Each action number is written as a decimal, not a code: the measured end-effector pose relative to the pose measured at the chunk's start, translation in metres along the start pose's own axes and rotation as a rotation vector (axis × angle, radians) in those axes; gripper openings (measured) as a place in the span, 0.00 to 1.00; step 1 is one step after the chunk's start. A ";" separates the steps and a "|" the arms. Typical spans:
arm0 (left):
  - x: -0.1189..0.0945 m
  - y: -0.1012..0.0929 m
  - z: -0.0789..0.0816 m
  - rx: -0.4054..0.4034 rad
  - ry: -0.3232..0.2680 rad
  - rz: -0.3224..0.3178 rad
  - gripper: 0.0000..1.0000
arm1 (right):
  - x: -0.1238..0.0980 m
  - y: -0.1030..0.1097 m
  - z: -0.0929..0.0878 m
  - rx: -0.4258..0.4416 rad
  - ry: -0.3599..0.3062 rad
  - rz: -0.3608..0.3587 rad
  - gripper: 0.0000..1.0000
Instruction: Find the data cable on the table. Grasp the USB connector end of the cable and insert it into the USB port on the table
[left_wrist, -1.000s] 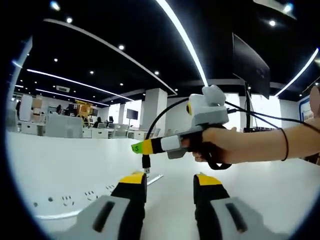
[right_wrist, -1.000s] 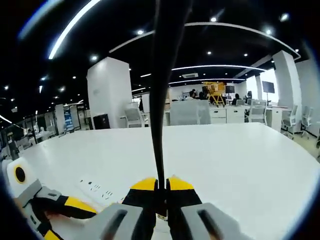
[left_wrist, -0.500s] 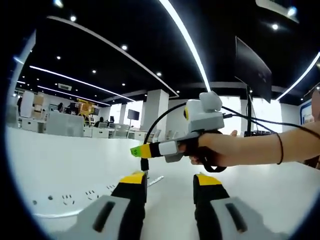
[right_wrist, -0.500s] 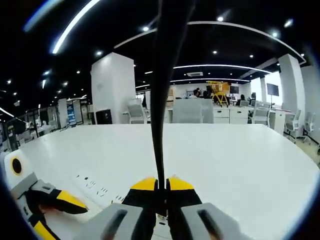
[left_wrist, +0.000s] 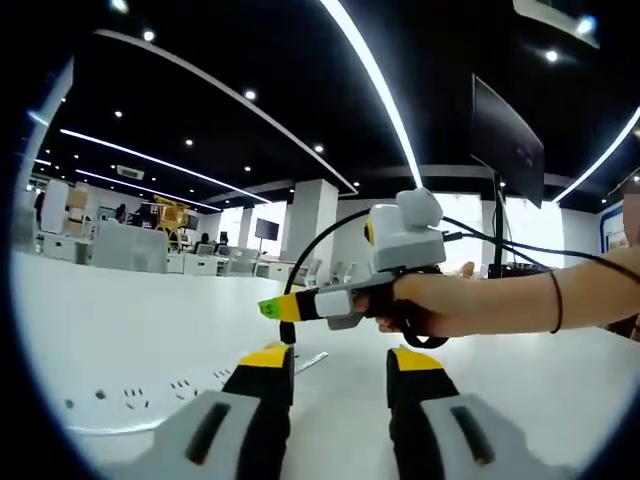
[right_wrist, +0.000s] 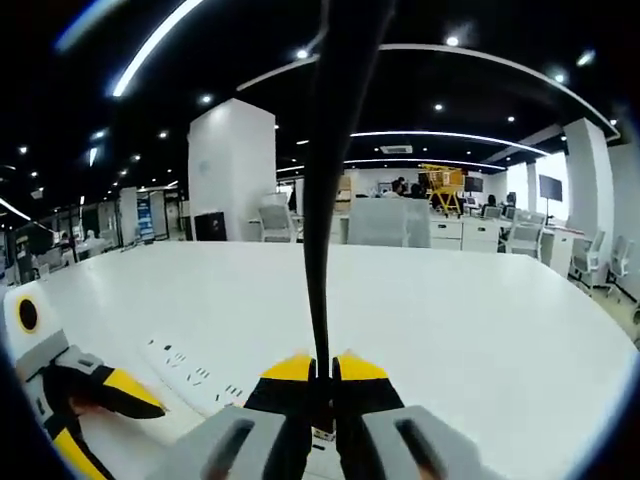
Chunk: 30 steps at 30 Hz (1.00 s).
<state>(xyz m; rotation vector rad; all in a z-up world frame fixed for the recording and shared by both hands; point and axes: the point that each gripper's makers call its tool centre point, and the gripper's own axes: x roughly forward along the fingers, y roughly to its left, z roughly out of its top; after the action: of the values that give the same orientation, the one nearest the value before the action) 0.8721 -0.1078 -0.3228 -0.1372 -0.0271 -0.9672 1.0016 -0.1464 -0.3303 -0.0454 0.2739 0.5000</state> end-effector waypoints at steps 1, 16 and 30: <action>0.000 0.000 0.000 0.000 0.000 0.000 0.37 | -0.001 0.000 0.000 -0.002 -0.001 0.002 0.08; 0.000 -0.001 0.001 -0.003 0.000 0.002 0.37 | -0.001 0.003 0.002 -0.046 -0.023 0.051 0.08; 0.000 -0.002 0.001 -0.005 0.001 0.001 0.37 | -0.004 0.007 -0.002 -0.043 -0.025 0.091 0.08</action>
<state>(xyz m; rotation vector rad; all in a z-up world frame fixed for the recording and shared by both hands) 0.8700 -0.1088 -0.3221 -0.1411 -0.0244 -0.9660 0.9944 -0.1429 -0.3310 -0.0684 0.2419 0.5966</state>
